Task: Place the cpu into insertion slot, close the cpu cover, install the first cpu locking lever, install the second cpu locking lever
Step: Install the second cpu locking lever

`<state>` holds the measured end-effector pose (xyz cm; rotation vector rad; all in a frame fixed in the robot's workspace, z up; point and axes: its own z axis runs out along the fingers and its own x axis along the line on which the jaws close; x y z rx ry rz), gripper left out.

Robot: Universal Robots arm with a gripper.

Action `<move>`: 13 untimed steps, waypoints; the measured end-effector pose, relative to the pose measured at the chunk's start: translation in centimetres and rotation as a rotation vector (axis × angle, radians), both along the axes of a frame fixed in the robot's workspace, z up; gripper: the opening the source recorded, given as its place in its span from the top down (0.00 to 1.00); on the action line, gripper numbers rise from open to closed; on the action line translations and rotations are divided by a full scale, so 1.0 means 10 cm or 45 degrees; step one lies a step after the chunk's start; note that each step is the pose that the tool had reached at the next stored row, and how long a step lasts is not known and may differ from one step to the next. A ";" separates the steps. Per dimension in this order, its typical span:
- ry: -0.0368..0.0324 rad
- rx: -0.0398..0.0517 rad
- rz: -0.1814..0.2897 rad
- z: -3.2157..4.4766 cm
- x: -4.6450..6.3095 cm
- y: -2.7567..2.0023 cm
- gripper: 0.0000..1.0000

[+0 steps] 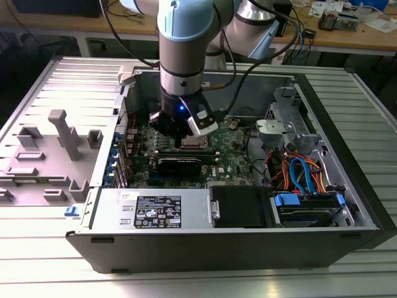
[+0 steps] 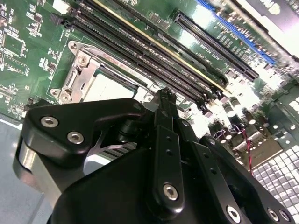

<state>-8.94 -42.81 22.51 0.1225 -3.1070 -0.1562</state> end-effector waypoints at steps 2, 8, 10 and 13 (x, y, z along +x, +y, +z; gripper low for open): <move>0.0002 0.009 0.001 -0.018 0.00 -0.003 0.89; 0.0001 0.018 0.003 -0.042 -0.01 -0.042 0.89; 0.0001 0.018 0.003 -0.044 -0.01 -0.055 0.89; 0.0000 0.018 0.004 -0.049 -0.01 -0.063 0.89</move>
